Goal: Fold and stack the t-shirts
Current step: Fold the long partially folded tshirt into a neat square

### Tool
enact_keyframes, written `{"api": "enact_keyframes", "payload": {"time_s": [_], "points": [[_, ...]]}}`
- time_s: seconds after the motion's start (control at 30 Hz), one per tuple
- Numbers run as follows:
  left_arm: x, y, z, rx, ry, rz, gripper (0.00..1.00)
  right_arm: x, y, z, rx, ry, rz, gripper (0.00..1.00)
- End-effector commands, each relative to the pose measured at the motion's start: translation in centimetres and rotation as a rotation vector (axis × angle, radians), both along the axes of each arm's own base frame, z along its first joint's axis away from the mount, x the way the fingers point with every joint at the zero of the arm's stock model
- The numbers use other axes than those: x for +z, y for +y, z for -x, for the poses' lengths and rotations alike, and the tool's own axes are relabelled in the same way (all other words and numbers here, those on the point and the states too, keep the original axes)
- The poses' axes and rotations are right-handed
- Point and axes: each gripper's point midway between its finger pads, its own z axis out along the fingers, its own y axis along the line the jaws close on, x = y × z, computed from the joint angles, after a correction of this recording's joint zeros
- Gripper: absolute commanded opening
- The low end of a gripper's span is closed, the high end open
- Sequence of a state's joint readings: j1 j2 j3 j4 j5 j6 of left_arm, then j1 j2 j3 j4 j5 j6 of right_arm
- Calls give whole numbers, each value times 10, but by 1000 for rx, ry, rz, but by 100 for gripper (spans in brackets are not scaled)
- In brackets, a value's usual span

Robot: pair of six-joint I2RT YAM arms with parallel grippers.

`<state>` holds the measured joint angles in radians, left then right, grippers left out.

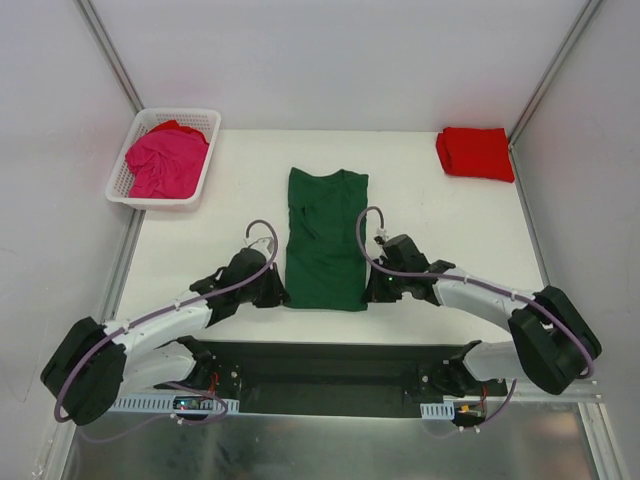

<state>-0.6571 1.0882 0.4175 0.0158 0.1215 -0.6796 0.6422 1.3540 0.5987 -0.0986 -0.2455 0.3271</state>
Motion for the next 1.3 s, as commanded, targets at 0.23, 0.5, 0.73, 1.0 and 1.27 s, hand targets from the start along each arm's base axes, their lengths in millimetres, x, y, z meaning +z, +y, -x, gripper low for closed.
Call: {"api": "enact_keyframes", "payload": {"time_s": [0.23,0.5,0.73,1.0,1.27], "points": [[0,-3,61,12,89,7,0,6,-5,62,4,8,97,1],[22,4,63,57,34,-3,0,28,-24,62,-54,-72,160,1],[56,14,45,114,-58,-30,0,58,-38,43,-105,-166,236,1],[83,12,23,140,-154,-74,0,73,-30,19,-117,-230,281,1],[108,4,-9,137,-253,-179,0,89,-21,-11,-149,-265,251,1]]}}
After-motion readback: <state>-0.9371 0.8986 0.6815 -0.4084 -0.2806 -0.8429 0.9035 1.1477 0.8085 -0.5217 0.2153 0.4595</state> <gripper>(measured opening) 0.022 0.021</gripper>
